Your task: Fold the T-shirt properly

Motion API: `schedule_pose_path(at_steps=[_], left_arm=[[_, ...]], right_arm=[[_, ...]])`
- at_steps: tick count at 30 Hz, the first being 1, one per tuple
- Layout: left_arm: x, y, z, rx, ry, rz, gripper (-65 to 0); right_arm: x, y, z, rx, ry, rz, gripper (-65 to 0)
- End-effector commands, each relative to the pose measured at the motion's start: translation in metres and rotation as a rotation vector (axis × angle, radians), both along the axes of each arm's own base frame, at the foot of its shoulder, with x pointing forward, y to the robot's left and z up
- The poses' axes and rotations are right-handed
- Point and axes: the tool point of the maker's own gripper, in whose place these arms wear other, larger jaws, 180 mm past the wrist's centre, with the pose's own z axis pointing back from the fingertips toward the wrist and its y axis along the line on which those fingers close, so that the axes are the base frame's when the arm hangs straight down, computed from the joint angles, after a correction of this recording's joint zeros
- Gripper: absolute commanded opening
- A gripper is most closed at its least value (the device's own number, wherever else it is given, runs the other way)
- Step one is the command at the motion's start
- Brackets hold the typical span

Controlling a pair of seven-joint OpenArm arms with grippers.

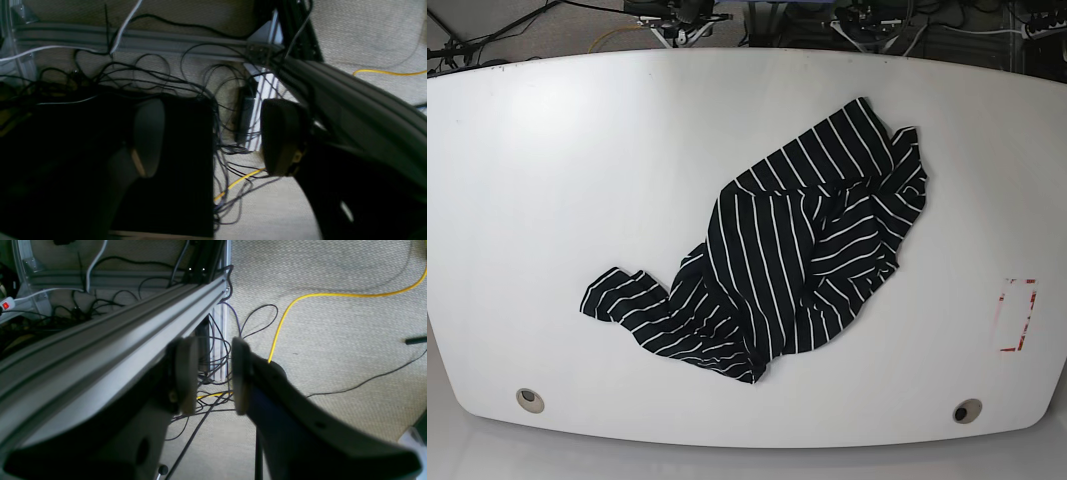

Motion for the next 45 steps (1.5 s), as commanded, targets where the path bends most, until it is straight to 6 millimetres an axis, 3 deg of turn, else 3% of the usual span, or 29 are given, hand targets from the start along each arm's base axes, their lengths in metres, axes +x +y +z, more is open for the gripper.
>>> schedule_pose_path(at_steps=[1,2,3,14,21,24,30,45], left_arm=[[-0.005,0.003,-0.001,0.006,0.016,0.004,-23.7],[-0.01,0.005,-0.001,0.013,0.033,-0.014,-23.6],[-0.011,0.005,-0.001,0.012,0.035,-0.014,-23.6],[-0.01,0.006,-0.001,0.014,0.032,-0.013,-23.6],[-0.019,0.006,-0.001,0.014,0.044,-0.008,-23.6],[-0.03,0.007,-0.001,0.018,0.046,-0.011,-23.6],[-0.038,0.012,0.004,0.034,-0.005,-0.019,-23.6],[-0.049,0.025,0.029,0.076,-0.105,-0.049,-23.6]], right_arm=[[0.0,-0.004,0.0,-0.005,-0.007,-0.003,-48.7],[-0.028,-0.001,-0.001,0.003,0.037,-0.011,-48.5],[-0.033,-0.001,-0.001,0.003,0.044,-0.011,-48.5],[-0.037,-0.001,-0.001,0.003,0.049,-0.007,-48.5],[-0.039,-0.001,-0.001,0.002,0.048,-0.008,-49.0],[-0.048,-0.003,0.0,-0.004,0.031,-0.022,-49.0],[-0.063,-0.012,0.003,-0.043,0.0,-0.037,-48.7],[-0.072,-0.034,0.027,-0.106,-0.112,-0.018,-49.0]])
